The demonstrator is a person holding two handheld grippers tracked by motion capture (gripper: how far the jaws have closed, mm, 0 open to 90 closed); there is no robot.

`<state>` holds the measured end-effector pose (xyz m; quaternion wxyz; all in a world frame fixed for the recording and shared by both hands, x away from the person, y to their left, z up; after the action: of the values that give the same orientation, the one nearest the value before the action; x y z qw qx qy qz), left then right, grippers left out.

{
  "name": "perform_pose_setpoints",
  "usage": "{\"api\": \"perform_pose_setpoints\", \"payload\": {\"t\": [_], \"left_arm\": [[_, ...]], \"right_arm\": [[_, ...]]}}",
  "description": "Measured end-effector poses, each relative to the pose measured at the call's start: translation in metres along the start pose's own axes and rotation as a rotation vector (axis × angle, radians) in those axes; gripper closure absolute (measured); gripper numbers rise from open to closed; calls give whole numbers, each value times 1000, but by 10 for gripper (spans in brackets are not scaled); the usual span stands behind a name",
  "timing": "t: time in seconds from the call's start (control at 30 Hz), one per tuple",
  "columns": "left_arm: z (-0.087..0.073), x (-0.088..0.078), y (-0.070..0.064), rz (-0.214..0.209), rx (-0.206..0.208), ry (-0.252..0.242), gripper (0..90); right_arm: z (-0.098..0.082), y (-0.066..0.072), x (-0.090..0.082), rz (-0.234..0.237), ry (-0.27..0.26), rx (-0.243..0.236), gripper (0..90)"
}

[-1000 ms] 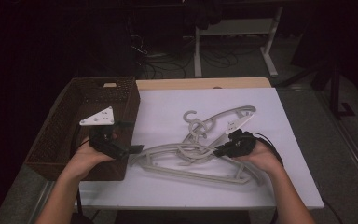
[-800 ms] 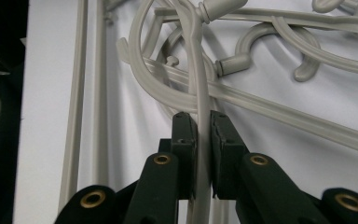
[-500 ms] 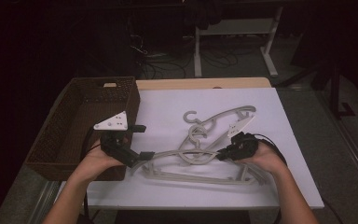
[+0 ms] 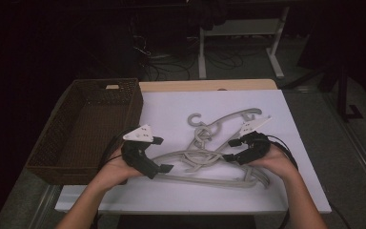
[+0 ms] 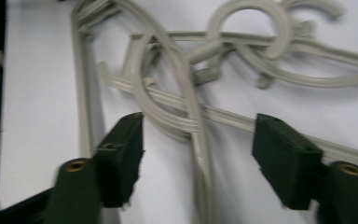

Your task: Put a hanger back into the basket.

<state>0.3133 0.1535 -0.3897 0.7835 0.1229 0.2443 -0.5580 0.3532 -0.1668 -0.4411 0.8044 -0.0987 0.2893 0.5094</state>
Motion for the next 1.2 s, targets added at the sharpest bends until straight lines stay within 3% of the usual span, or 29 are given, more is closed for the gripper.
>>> {"api": "perform_pose_setpoints", "payload": {"t": [0.03,0.07,0.17,0.33,0.37,0.47,0.57,0.6,0.83,1.0,1.2], "left_arm": [[-2,10,1,13,13,28,0],[-2,10,1,13,13,28,2],[-8,32,7,33,19,90,21],[-13,51,16,60,48,161,71],[-15,57,20,75,59,190,129],[-18,61,26,89,71,228,153],[-22,64,33,118,69,254,230],[-24,64,36,139,86,276,267],[-28,69,40,144,104,306,450],[-29,77,46,136,110,325,517],[-31,87,49,106,119,331,679]], "right_arm": [[-1,-3,-5,-33,-9,14,238],[-1,-3,-5,-33,-9,14,238],[-3,-9,-15,-94,-21,39,185],[-5,-12,-22,-121,-32,58,164],[-7,-14,-24,-129,-38,65,159],[-8,-15,-26,-133,-43,67,158],[-9,-17,-28,-136,-49,75,155],[-9,-17,-28,-137,-50,77,155],[-10,-17,-28,-138,-48,76,156],[-10,-18,-27,-139,-44,79,155],[-12,-19,-27,-141,-41,84,155]]}}
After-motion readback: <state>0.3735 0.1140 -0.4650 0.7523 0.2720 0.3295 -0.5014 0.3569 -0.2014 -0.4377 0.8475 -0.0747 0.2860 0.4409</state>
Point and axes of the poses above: each handheld gripper's, and its own axes: x roughly forward along the jaws, z roughly out of its top, y roughly to its left, the point moved 3 cm from there along x, roughly forward along the jaws, and after that the axes turned 7 degrees about -y, right-handed, at the moved point
